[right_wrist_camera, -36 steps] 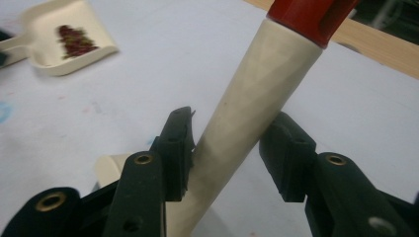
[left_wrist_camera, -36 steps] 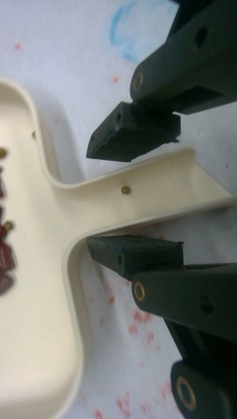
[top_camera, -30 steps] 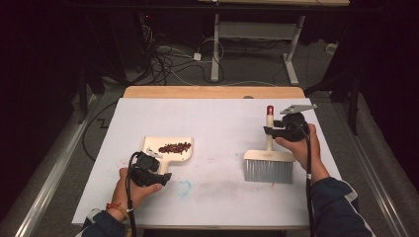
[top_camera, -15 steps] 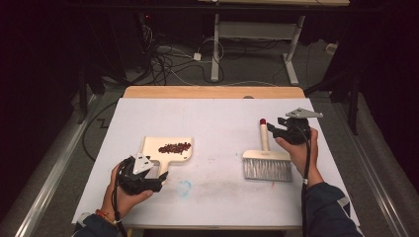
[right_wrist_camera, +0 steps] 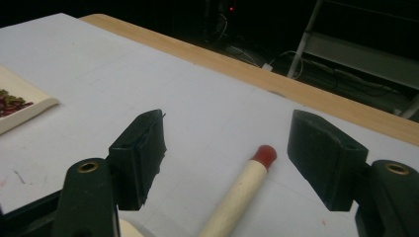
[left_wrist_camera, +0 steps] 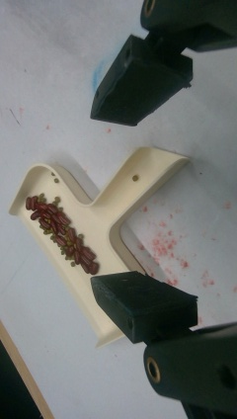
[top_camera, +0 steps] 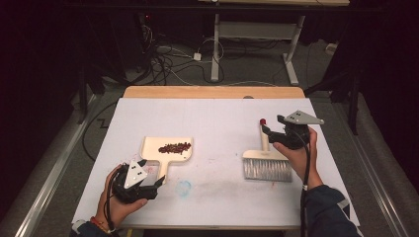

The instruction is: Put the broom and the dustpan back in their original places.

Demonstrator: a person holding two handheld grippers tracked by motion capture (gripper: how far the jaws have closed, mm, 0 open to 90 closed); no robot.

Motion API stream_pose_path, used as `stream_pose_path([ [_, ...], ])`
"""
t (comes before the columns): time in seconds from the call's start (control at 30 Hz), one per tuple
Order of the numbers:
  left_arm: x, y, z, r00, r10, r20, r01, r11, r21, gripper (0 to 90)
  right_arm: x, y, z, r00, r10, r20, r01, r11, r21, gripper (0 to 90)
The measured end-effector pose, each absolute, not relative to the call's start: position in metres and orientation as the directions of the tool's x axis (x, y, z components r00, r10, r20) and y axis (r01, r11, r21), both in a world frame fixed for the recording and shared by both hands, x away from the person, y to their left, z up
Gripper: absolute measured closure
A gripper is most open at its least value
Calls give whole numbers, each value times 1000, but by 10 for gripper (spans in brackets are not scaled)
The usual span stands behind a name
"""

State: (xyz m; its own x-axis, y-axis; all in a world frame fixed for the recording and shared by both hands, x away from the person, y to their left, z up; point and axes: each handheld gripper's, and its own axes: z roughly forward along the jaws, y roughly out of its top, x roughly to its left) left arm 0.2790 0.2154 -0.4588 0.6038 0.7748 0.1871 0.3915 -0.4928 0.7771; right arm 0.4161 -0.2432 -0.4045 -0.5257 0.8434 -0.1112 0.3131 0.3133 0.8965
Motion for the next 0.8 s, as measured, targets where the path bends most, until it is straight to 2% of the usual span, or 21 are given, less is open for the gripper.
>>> stream_pose_path([
  [0.2,277,213,-460,611,769,189,381,-495,781,209,404,-239,-399,-553,825,-119,274,314,909,273],
  [0.53,275,213,-459,603,771,204,360,-492,793,210,388,-233,-389,-588,801,-114,253,316,914,281],
  [0.8,275,212,-460,610,763,214,357,-505,786,210,367,-233,-381,-592,791,-154,202,331,922,286],
])
